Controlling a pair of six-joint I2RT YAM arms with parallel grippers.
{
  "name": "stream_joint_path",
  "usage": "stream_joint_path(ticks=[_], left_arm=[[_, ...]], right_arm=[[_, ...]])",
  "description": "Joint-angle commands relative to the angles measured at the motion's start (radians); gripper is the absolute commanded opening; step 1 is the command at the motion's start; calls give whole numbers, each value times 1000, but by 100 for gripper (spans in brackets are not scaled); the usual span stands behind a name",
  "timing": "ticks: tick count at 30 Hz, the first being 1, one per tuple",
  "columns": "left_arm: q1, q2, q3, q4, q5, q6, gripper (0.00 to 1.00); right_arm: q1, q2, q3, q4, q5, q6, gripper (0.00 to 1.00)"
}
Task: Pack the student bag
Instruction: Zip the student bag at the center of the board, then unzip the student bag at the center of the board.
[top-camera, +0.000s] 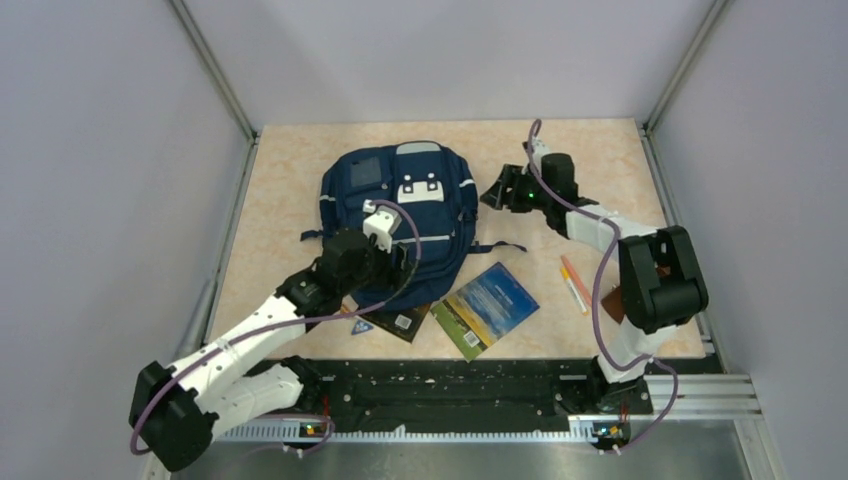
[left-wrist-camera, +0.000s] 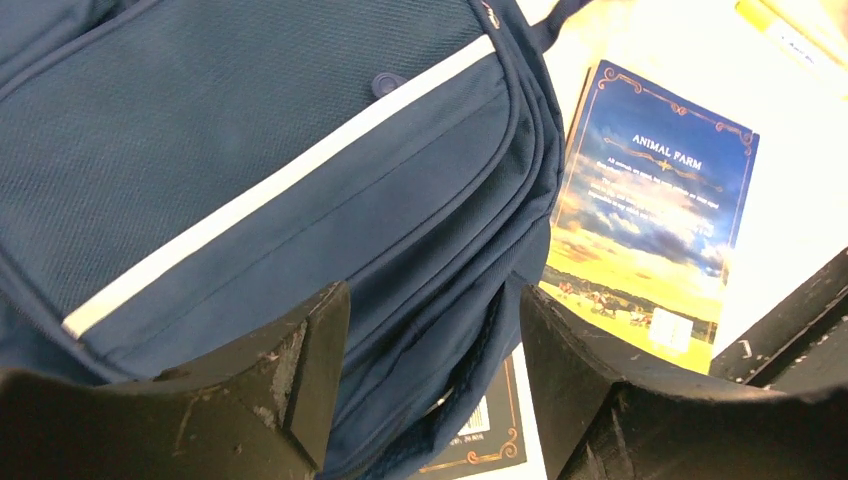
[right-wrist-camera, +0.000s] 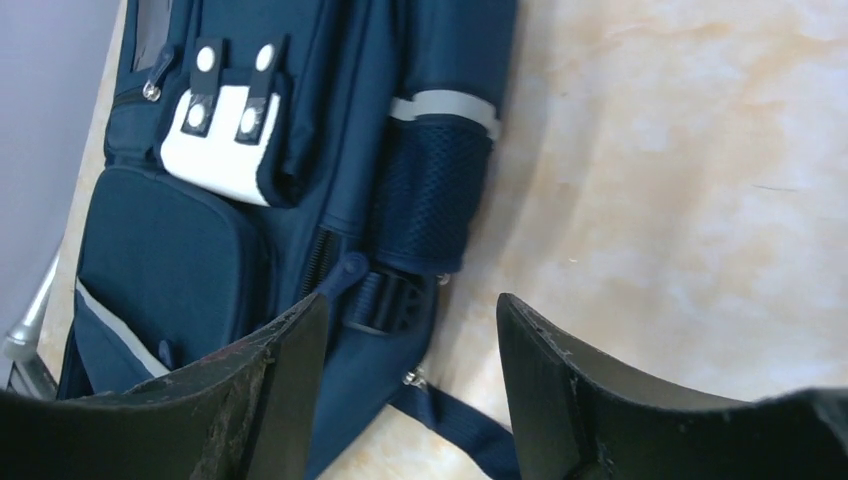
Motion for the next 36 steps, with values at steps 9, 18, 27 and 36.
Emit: stream_joint_path(ticks=[9,18,27,36], left_arm=[[-4,248,84,210,125,201,69],[-26,304,70,259,19,306,76],[-69,343,79,268,-157,364,77],[-84,379,91,264,-219,365,78]], right_arm=[[158,166,193,-100,192,61,53],[206,196,231,-123,221,62,49],[245,176,231,-165,295,51,45],[248,145,211,-118,231,87,48]])
